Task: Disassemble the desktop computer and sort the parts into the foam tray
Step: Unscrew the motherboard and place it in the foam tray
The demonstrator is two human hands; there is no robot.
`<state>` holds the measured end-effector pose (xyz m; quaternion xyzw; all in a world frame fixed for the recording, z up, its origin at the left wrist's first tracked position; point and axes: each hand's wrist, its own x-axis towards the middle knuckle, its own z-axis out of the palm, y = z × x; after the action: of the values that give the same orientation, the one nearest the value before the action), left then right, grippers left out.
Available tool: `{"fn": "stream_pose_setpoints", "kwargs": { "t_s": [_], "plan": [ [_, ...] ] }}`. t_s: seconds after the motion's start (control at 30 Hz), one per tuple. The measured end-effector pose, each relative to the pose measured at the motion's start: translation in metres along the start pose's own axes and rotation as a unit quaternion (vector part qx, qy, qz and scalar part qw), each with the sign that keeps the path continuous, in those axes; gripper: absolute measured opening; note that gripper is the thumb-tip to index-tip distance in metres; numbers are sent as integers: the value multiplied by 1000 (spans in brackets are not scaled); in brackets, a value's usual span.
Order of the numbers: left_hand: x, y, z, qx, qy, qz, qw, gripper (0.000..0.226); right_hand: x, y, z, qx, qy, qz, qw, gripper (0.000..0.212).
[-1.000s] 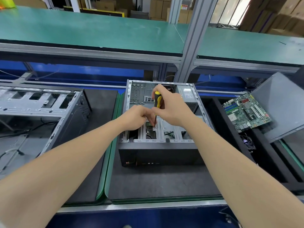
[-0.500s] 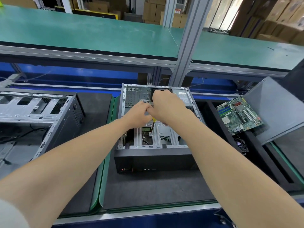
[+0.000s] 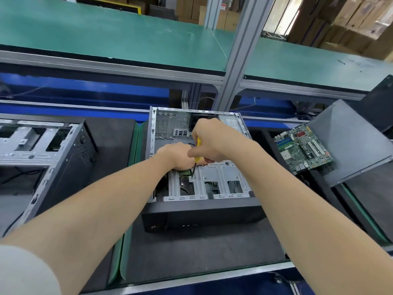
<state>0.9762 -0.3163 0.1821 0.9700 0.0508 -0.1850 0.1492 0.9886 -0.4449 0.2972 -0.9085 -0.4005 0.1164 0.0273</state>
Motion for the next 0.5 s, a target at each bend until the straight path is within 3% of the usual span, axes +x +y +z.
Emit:
{"fn": "stream_pose_setpoints", "kwargs": {
  "t_s": [0.13, 0.37, 0.5],
  "plan": [
    [0, -1, 4, 7, 30, -10, 999, 4, 0, 2, -11, -31, -42, -66, 996, 26],
    [4, -8, 16, 19, 86, -40, 995, 27, 1, 1, -12, -46, -49, -156, 985, 15],
    [4, -7, 15, 14, 82, -44, 996, 19, 0, 8, -12, -23, -57, -153, 986, 11]
  ]
}}
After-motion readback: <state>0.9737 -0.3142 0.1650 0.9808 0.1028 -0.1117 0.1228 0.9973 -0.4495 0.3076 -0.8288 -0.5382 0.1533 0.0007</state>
